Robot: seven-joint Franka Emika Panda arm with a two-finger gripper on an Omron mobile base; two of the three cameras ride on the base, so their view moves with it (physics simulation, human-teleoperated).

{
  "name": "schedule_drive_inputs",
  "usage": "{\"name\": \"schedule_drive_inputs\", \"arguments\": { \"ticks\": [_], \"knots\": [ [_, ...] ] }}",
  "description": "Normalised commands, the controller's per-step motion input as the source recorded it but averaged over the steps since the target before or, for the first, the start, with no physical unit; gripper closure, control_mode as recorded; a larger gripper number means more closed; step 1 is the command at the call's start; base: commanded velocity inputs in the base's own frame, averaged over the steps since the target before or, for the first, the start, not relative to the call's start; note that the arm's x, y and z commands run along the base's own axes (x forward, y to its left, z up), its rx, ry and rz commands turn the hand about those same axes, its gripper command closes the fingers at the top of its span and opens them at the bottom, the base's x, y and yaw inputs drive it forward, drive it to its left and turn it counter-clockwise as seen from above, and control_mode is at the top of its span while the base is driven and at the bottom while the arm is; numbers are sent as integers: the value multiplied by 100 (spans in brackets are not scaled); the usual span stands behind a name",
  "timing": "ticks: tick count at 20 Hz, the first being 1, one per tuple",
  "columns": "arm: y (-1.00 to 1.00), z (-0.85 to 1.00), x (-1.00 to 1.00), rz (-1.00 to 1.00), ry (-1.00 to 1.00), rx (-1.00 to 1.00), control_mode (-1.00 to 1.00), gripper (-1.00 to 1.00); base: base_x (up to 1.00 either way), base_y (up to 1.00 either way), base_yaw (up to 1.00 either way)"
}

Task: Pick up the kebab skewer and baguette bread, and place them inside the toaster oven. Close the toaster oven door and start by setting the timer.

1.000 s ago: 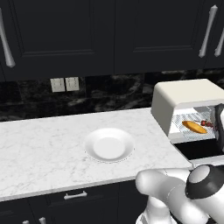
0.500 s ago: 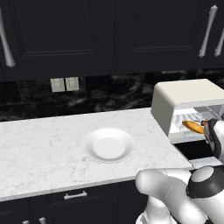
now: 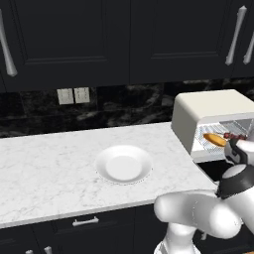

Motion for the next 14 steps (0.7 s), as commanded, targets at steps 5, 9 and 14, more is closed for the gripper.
{"name": "schedule_drive_inputs", "arguments": {
  "ticks": [5,9,14],
  "knots": [
    [-2,-3,33,-1,-2,6,-100,-100,0,0,0],
    [-7,4,28,-6,-1,7,-100,-100,0,0,0],
    [0,0,35,-15,-1,0,-100,-100,0,0,0]
  ]
}}
